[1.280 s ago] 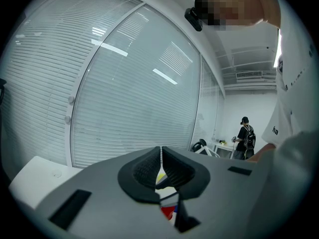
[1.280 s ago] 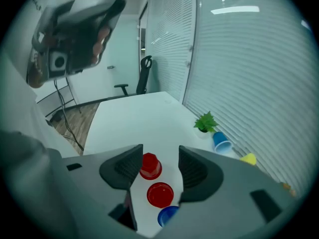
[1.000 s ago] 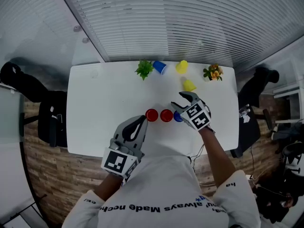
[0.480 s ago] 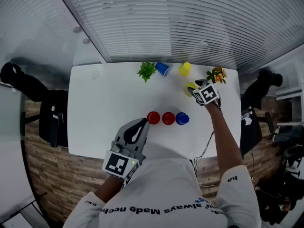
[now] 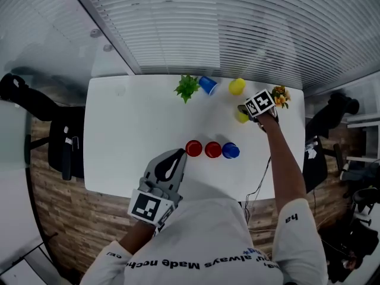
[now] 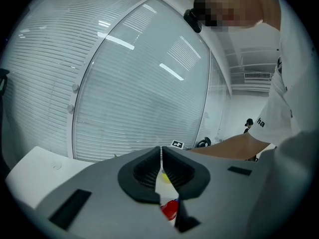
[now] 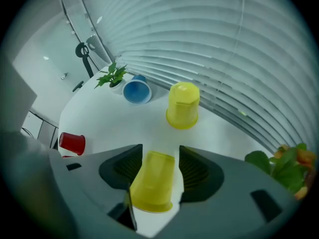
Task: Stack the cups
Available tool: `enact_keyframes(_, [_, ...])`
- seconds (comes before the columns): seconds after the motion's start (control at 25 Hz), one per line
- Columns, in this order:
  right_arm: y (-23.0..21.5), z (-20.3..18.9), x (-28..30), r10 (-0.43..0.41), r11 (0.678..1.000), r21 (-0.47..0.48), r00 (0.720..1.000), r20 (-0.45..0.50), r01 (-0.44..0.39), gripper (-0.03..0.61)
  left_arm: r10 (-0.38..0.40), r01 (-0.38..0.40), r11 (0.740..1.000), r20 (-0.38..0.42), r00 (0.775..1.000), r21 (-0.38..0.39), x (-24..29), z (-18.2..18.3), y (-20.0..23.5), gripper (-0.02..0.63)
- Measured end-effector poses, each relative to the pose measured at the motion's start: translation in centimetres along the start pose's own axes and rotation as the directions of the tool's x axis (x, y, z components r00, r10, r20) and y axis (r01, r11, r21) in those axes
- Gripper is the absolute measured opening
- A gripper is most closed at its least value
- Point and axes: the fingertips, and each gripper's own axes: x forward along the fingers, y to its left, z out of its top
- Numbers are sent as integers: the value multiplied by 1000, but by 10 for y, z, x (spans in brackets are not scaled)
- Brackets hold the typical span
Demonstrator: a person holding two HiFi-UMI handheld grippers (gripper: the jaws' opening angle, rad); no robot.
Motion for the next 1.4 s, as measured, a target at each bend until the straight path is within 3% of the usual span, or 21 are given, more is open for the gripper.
enact_keyframes(0.32, [3, -14, 15, 59, 998, 38, 994, -88, -56, 247, 10, -10, 1000, -3, 1000, -16, 4, -3, 5, 29])
enact_keyframes(0.56, [5, -28, 16, 72, 996, 70, 989, -128, -64, 282, 7, -6, 1000, 4, 1000, -16, 2, -2, 2, 28])
enact_keyframes(0.84, [8, -43, 19, 68, 994, 100, 987, -148, -53, 268, 6, -6, 1000, 8, 1000, -13, -4, 0, 0, 29])
enact_keyframes(1.0, [12, -34, 8, 57, 993, 107, 995, -80, -48, 267, -1, 1, 1000, 17, 1000, -6, -6, 3, -4, 29])
enact_keyframes(1.16, [22, -17, -16, 39, 995, 90, 998, 53, -44, 265, -12, 12, 1000, 27, 1000, 1, -9, 4, -11, 29])
enact_keyframes(1.4, [53, 3, -61, 8, 998, 50, 957, 291, -23, 264, -30, 30, 999, 34, 999, 13, -13, 5, -21, 29])
